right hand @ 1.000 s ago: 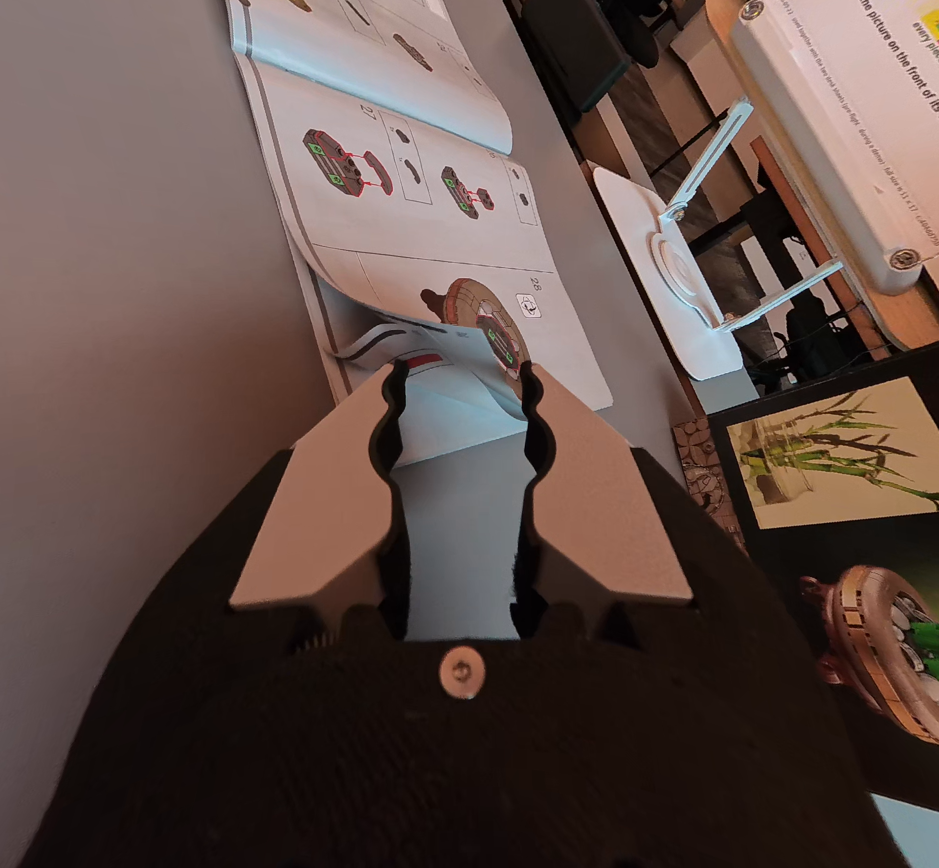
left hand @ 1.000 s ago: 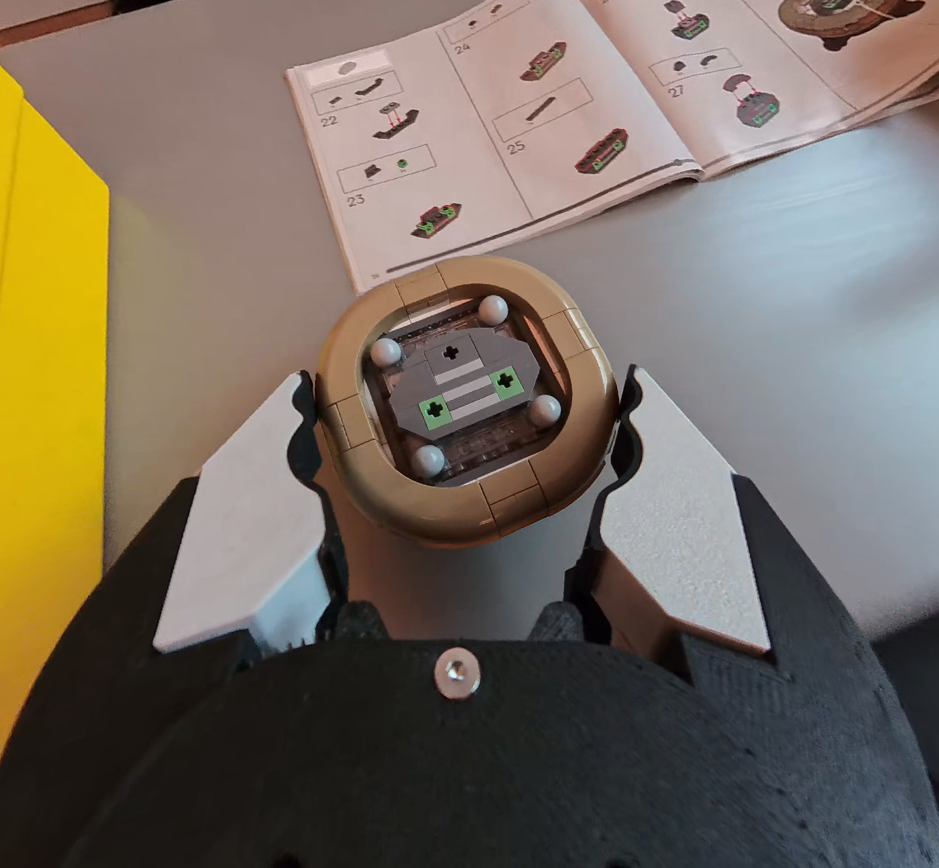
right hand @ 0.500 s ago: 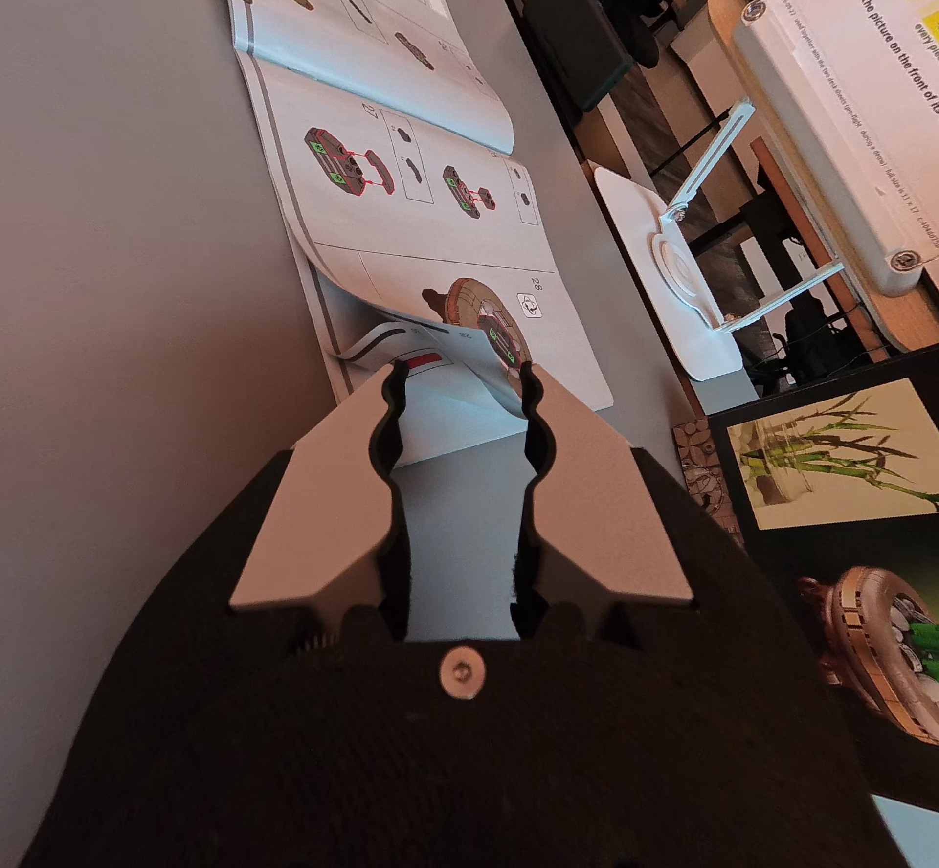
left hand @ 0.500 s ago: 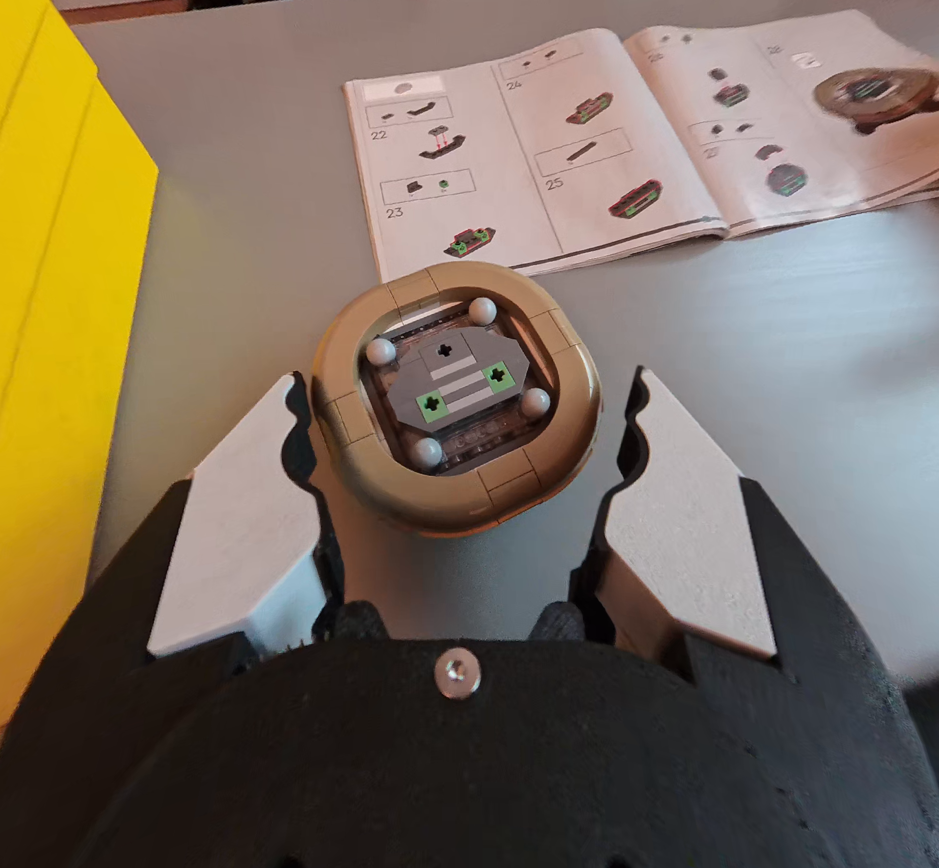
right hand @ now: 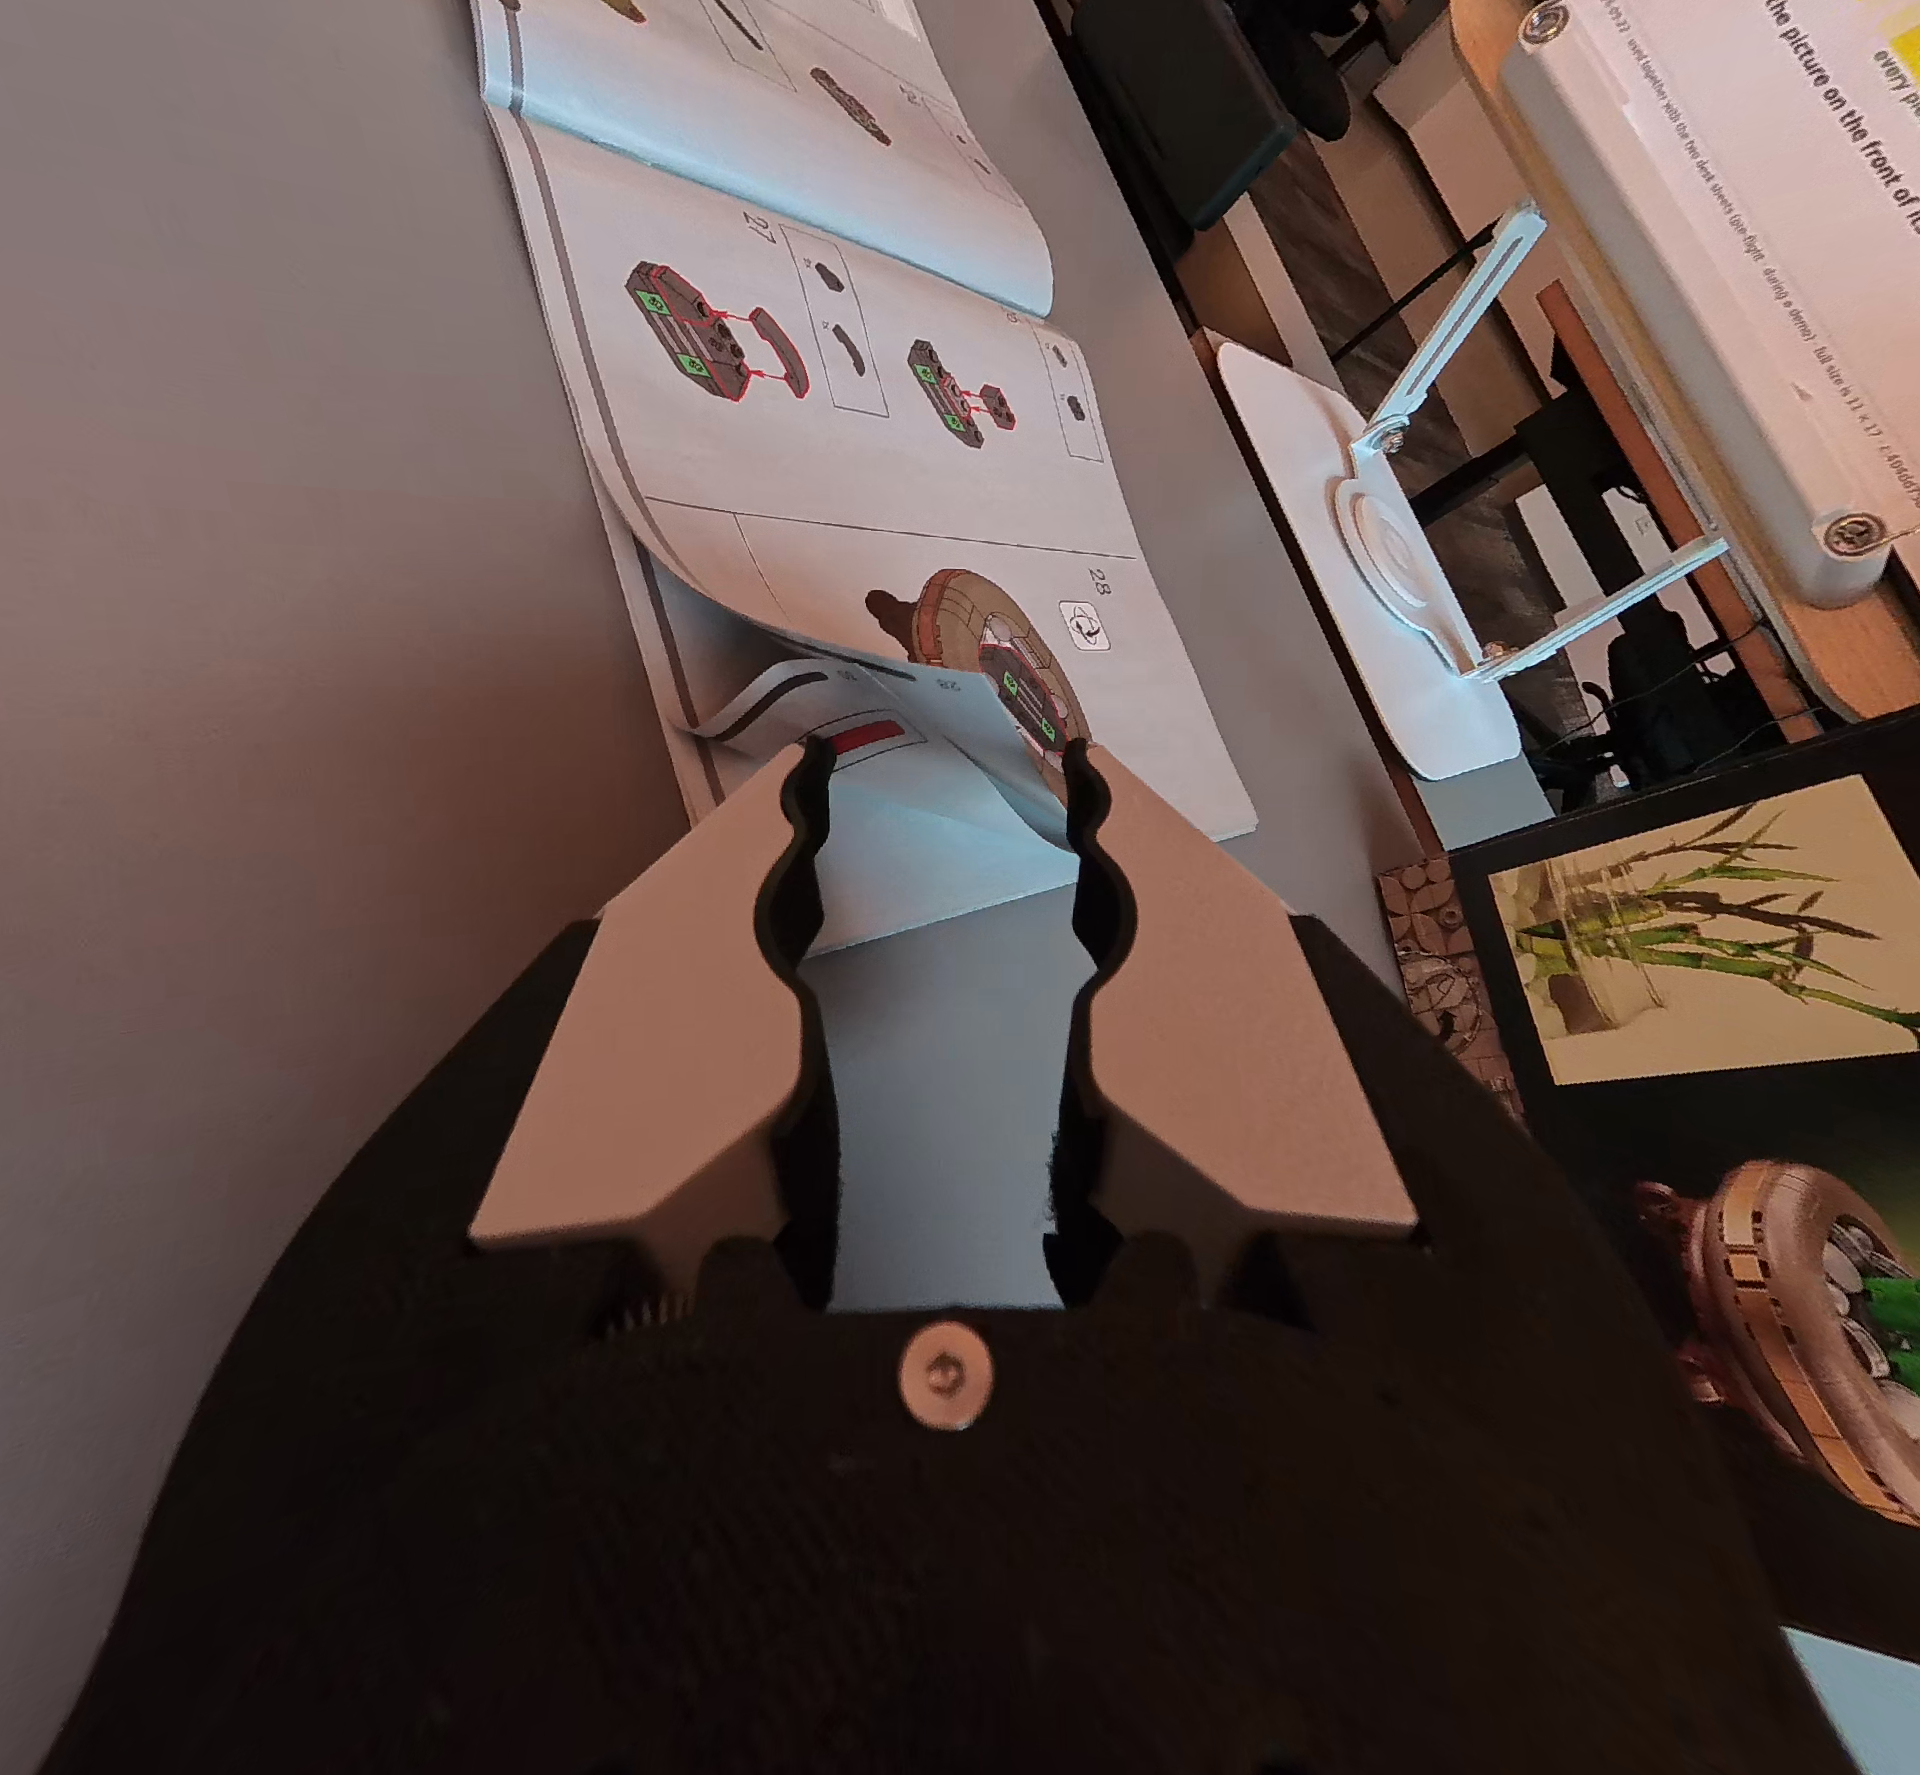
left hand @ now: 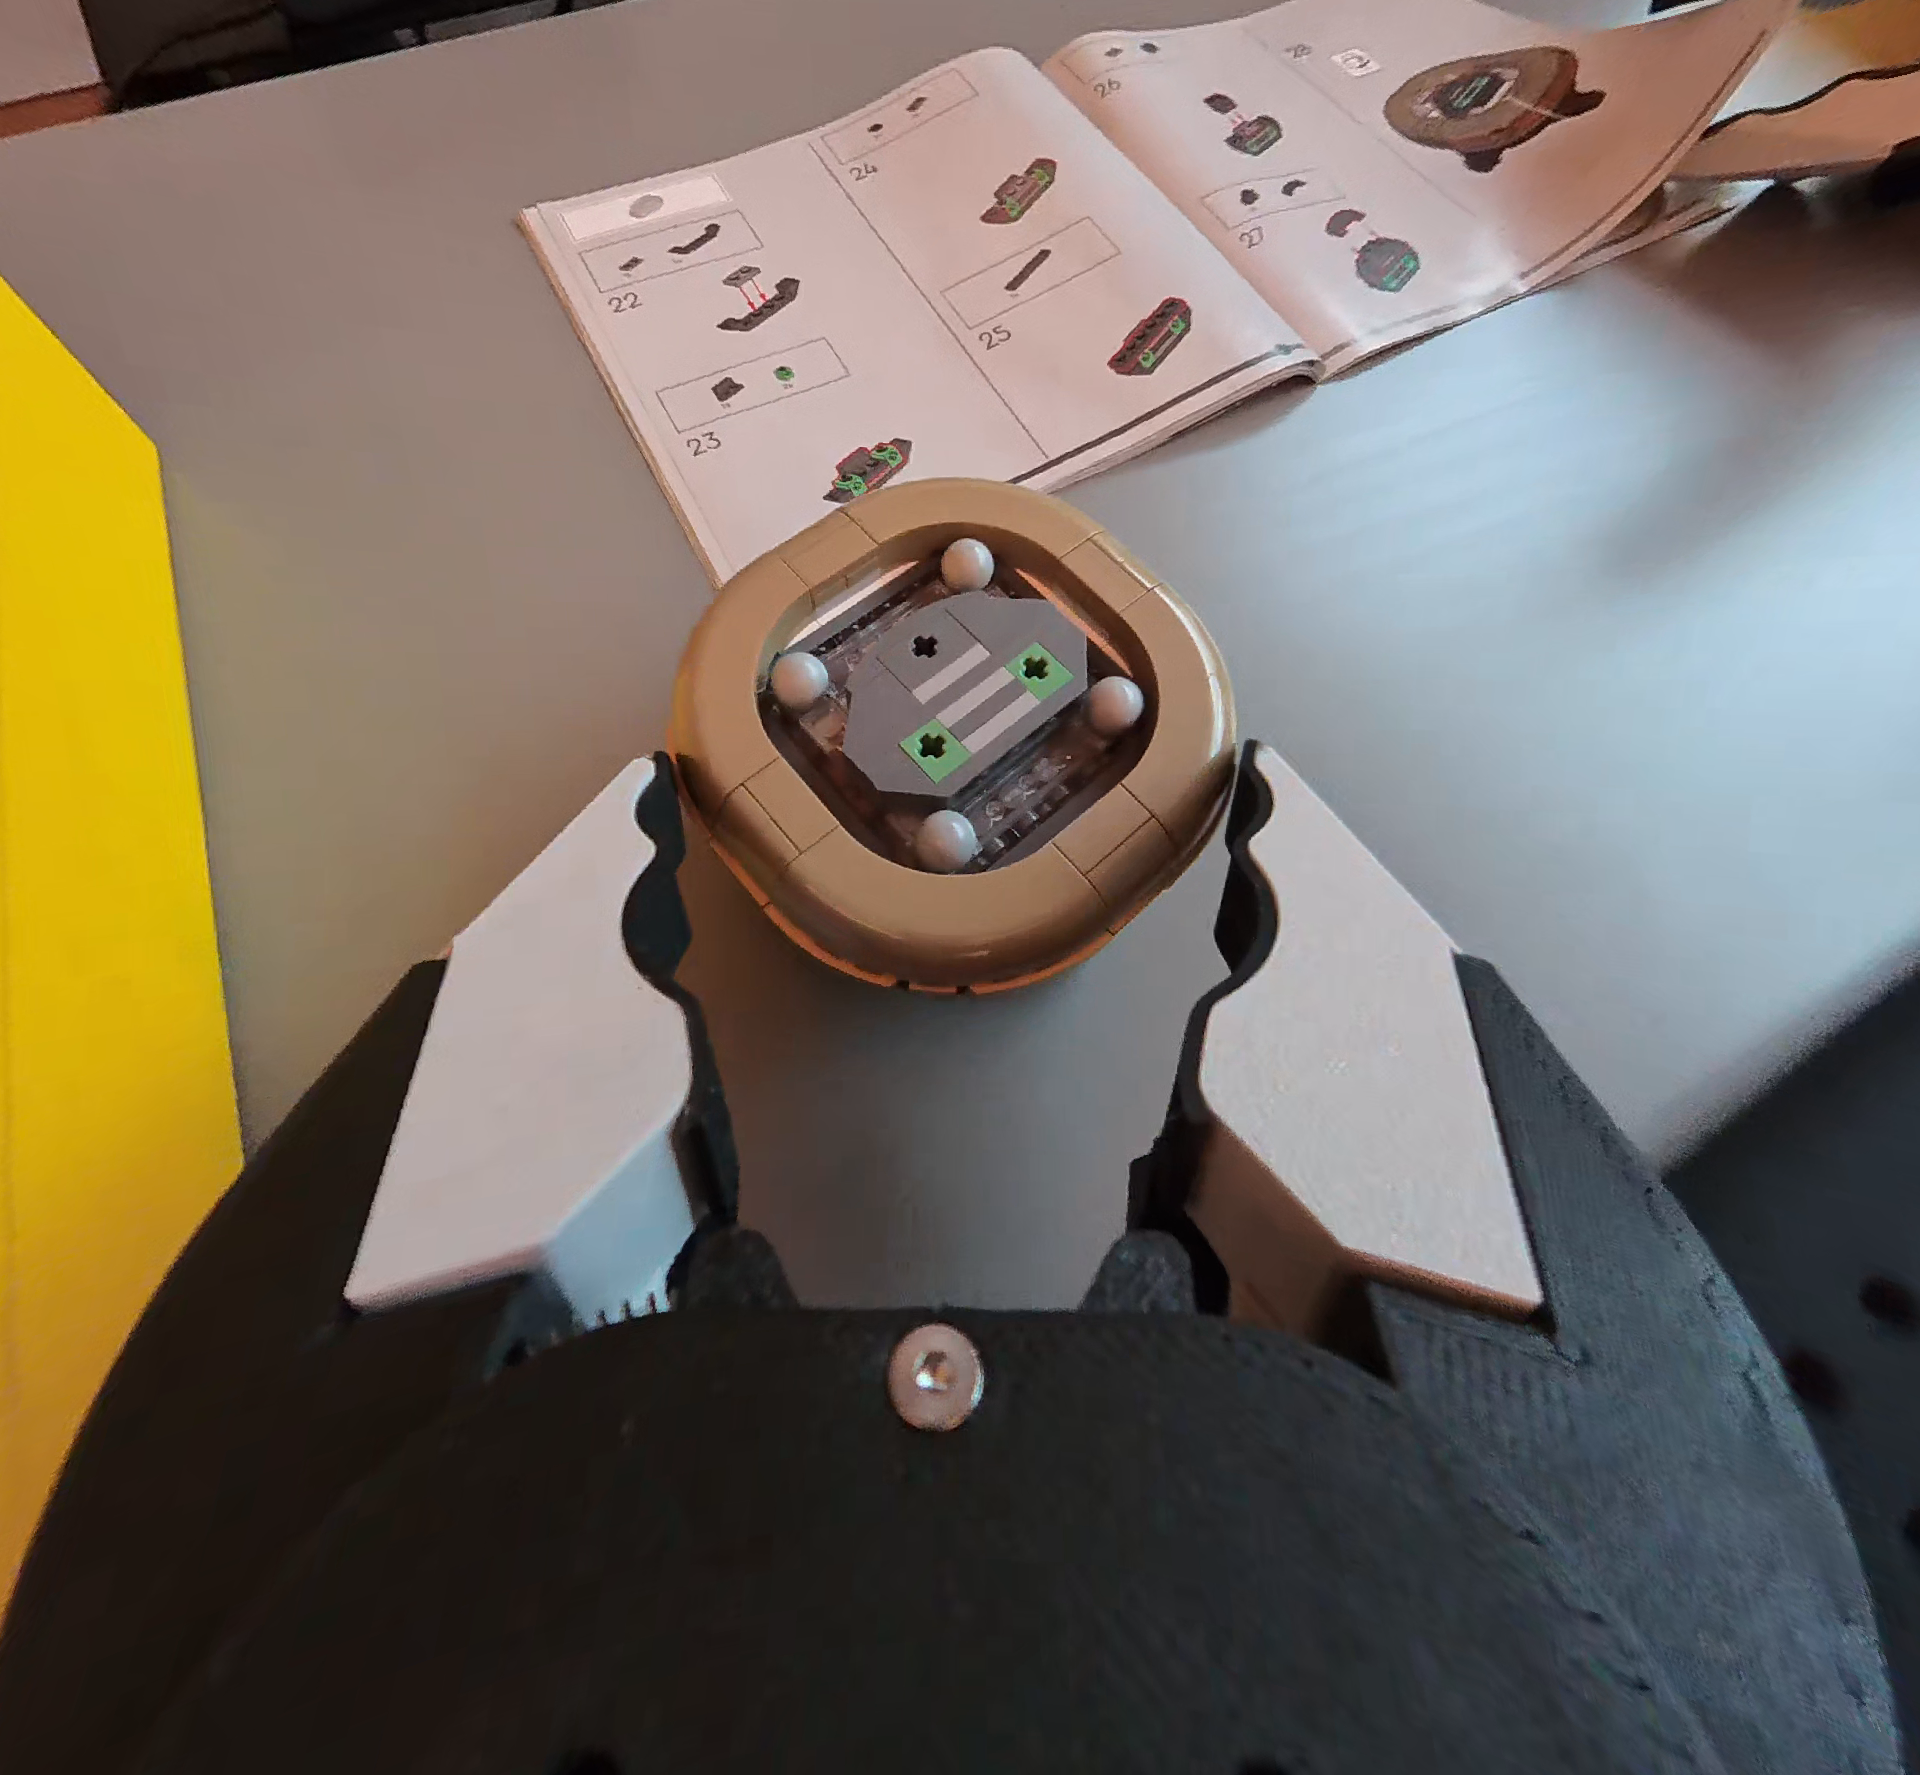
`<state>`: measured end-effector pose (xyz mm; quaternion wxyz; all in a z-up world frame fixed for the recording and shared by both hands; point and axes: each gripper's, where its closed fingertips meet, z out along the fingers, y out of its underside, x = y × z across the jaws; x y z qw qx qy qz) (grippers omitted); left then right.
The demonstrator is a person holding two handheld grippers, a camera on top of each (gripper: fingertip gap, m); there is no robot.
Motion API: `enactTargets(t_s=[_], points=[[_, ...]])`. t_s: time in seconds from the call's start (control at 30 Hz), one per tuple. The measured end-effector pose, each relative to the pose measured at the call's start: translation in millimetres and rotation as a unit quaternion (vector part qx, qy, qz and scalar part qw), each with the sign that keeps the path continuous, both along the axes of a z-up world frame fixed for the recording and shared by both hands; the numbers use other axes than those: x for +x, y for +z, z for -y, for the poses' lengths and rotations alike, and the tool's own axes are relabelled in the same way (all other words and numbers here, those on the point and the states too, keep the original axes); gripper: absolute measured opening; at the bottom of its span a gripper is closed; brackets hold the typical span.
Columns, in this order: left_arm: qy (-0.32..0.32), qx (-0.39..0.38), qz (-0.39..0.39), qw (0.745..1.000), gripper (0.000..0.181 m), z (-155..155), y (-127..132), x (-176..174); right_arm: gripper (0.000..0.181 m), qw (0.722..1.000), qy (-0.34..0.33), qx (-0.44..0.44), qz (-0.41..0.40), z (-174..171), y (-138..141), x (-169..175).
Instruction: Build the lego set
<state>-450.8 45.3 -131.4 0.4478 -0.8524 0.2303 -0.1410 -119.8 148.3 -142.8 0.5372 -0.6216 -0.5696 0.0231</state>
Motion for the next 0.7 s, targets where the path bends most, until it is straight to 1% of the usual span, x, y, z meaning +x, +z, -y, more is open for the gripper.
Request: enactTargets(t_s=[0.2, 0.37, 0.53, 0.6, 0.7], points=[[0.03, 0.016, -0.01, 0.999, 0.105, -0.9, -1.3, 3.1, 0.045, 1.0, 0.0, 0.001, 0.001, 0.0, 0.0, -0.1], [0.057, -0.002, -0.021, 0.998, 0.105, 0.5, -2.2, 7.5, 0.045, 1.0, 0.0, 0.002, 0.0, 0.1, 0.1, -0.1], [0.103, -0.032, -0.02, 0.994, 0.105, 0.9, -2.2, 8.9, 0.045, 1.0, 0.0, 0.002, 0.001, 0.2, 0.1, -0.2], [0.119, -0.044, 0.003, 0.992, 0.107, 2.4, 2.5, 5.5, 0.045, 1.0, 0.0, 0.003, 0.001, 0.2, 0.1, -0.1], [0.09, -0.014, 0.09, 0.992, 0.105, 5.4, 28.5, 5.7, 0.045, 1.0, 0.001, 0.003, 0.001, 0.4, 0.2, -0.2]])
